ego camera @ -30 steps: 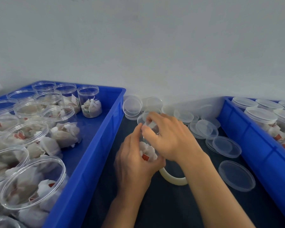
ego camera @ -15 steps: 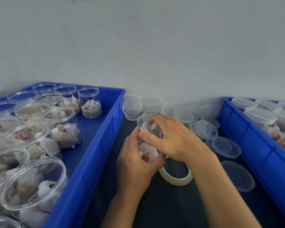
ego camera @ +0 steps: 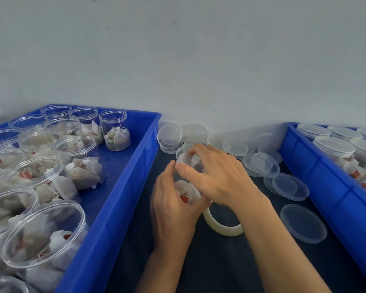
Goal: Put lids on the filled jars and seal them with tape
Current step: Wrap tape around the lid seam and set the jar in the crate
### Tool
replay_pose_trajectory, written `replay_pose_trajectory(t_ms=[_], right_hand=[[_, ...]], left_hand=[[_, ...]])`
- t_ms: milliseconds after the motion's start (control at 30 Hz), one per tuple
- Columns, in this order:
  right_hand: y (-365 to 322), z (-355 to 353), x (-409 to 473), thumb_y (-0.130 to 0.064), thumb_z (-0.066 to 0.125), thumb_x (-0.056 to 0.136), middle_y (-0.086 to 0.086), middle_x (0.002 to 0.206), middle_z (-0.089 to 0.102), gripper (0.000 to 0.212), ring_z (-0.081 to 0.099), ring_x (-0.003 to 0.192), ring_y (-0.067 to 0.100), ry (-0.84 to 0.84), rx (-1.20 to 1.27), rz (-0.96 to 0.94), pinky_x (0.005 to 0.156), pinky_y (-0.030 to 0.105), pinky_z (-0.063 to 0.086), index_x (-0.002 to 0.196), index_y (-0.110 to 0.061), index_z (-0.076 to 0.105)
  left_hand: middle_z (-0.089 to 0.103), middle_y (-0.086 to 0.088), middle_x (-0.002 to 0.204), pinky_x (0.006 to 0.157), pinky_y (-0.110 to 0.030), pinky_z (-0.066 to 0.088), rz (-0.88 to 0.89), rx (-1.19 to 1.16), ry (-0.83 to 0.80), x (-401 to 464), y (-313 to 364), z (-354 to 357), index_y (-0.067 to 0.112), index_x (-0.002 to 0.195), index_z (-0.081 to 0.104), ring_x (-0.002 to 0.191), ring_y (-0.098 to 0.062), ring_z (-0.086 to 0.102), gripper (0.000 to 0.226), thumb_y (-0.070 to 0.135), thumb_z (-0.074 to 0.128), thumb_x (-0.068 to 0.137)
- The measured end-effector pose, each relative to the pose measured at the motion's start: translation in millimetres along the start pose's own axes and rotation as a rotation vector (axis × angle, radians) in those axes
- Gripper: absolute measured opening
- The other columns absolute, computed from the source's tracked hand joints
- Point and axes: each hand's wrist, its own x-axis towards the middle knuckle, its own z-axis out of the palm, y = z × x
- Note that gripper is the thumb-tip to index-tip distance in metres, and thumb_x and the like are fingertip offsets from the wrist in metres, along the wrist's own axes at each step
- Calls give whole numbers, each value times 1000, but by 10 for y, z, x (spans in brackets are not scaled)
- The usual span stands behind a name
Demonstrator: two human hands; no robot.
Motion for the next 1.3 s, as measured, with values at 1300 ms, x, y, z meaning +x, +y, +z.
replay_pose_trajectory(t_ms=[1300], right_hand=[[520, 342, -905, -23, 68, 102, -7, 97, 68, 19, 64, 92, 8, 448, 530, 165, 79, 17, 50, 118, -31, 72]], left_hand=[[70, -5, 107, 85, -29, 55, 304, -20, -148, -291, 237, 102, 4, 135, 67, 91, -12, 62, 32, 6, 67, 103]])
